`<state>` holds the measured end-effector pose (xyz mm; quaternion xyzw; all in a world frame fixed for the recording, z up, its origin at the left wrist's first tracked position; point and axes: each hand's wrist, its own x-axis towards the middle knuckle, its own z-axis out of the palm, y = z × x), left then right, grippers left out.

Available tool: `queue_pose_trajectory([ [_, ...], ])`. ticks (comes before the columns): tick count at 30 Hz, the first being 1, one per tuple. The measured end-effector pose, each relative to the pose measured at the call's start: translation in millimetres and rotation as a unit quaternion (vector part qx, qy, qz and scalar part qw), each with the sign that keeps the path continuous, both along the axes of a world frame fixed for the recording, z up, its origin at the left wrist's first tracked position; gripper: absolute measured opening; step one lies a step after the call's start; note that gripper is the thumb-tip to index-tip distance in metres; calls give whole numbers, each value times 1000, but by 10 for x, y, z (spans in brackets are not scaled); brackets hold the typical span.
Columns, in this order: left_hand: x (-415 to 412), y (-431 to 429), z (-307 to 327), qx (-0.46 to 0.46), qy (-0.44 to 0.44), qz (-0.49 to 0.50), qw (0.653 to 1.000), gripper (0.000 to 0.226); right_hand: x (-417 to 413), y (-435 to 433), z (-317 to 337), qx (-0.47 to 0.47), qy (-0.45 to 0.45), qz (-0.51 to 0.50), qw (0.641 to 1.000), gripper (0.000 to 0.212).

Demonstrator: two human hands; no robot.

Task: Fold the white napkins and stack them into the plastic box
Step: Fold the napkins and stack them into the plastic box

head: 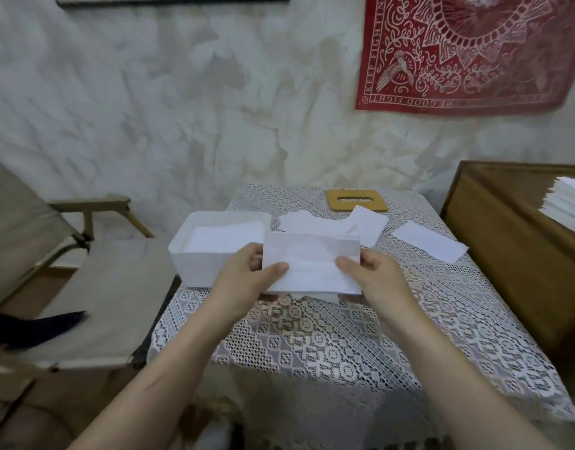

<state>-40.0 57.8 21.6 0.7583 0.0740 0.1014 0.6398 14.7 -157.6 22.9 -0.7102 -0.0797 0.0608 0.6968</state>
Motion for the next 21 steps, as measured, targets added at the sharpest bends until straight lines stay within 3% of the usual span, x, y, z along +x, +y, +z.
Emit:
queue_pose_trajectory([
  [3, -68, 260, 107, -14, -12, 61, 998, 20, -46, 284, 61, -8, 13, 28, 999, 4],
  [7, -69, 588, 301, -10, -19, 99, 995, 22, 8, 626, 182, -21, 9, 49, 999, 15],
  [10, 16, 856, 380, 112, -27, 129, 985, 19, 78, 842, 266, -58, -30, 45, 997, 30],
  [12, 102, 1030, 389, 229, -21, 138, 963, 24, 126, 979, 289, -91, -62, 43, 993, 33],
  [15, 219, 1233, 377, 329, 3, 161, 931, 27, 214, 1142, 284, -130, -88, 28, 987, 34],
  [19, 297, 1403, 301, 359, 6, 178, 916, 25, 304, 1272, 283, -179, -118, 21, 976, 29],
  [21, 293, 1450, 270, 367, -3, 183, 912, 35, 339, 1324, 276, -211, -136, 21, 968, 21],
])
